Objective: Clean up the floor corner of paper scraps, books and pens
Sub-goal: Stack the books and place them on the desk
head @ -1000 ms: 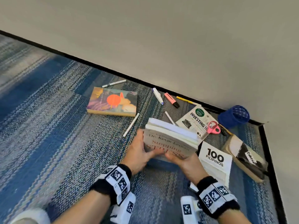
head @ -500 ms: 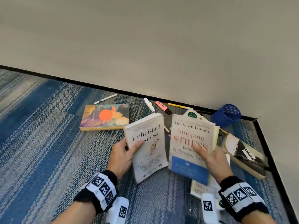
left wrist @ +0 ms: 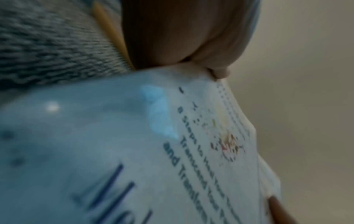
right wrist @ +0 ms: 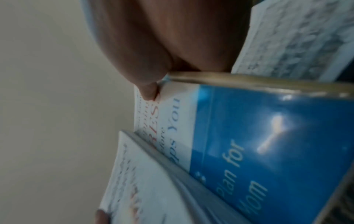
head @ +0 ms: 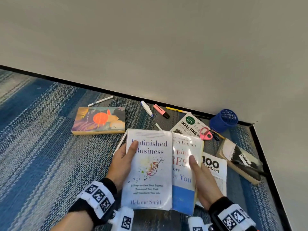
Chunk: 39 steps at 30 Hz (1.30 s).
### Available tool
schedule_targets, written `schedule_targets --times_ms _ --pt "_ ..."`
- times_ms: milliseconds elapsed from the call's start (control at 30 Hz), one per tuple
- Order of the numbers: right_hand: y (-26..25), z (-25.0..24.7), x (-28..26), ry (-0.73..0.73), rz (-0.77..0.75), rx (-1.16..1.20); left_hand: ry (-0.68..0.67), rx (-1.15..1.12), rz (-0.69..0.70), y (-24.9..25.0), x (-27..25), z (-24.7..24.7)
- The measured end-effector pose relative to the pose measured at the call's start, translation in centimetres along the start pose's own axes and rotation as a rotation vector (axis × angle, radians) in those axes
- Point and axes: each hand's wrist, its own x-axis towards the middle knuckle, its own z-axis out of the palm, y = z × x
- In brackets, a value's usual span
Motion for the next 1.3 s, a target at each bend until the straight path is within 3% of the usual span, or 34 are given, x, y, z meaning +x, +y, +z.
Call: schedule_targets --times_ms 133,233,333,400,533,633,733,867,967,1067,1200,1300 --pt "0.7 0.6 0.2 -0.015 0.067 0.033 -0.040 0.021 0.002 -0.6 -0.4 -0.7" --pt "0.7 1.7 0.0 -0.138 0.076 -0.004 -0.034 0.161 -0.002 -1.2 0.0 0.0" --pt "0.5 3.1 -0.4 -0.303 -0.068 -0.244 0.011 0.203 -0.128 -2.2 0.8 0.1" --pt "0.5 3.7 -0.7 -0.342 -0.177 -0.324 0.062 0.146 -0.129 -2.1 0.3 0.2" --pt "0.4 4.3 -1.1 -0.310 -0.321 -0.381 -0.026 0.050 0.102 0.0 -0.7 1.2" --pt "0.5 4.7 -1.2 -0.243 -0.418 -0.337 -0.016 0.077 0.325 1.4 -1.0 1.3" --pt "2.2 4.3 -0.6 -0.181 -0.429 -0.364 -0.014 0.180 0.391 0.2 -0.9 0.3" --pt "4.3 3.7 0.7 -0.152 -0.402 -0.501 -0.128 0.428 0.282 -1.9 -0.4 -1.0" --pt "4.0 3.7 1.8 -0.126 -0.397 -0.512 -0.126 0.569 0.251 -2.2 0.6 -1.5" --pt "3.7 3.4 2.4 -0.079 -0.379 -0.623 -0.144 0.668 0.111 -2.6 2.1 -1.2" --pt "4.4 2.2 3.1 -0.020 -0.162 -0.782 -0.023 1.007 -0.126 -4.7 3.2 0.9" --pt "4.5 0.9 3.6 -0.153 -0.033 -0.908 0.039 1.096 -0.188 -5.8 3.7 1.9"
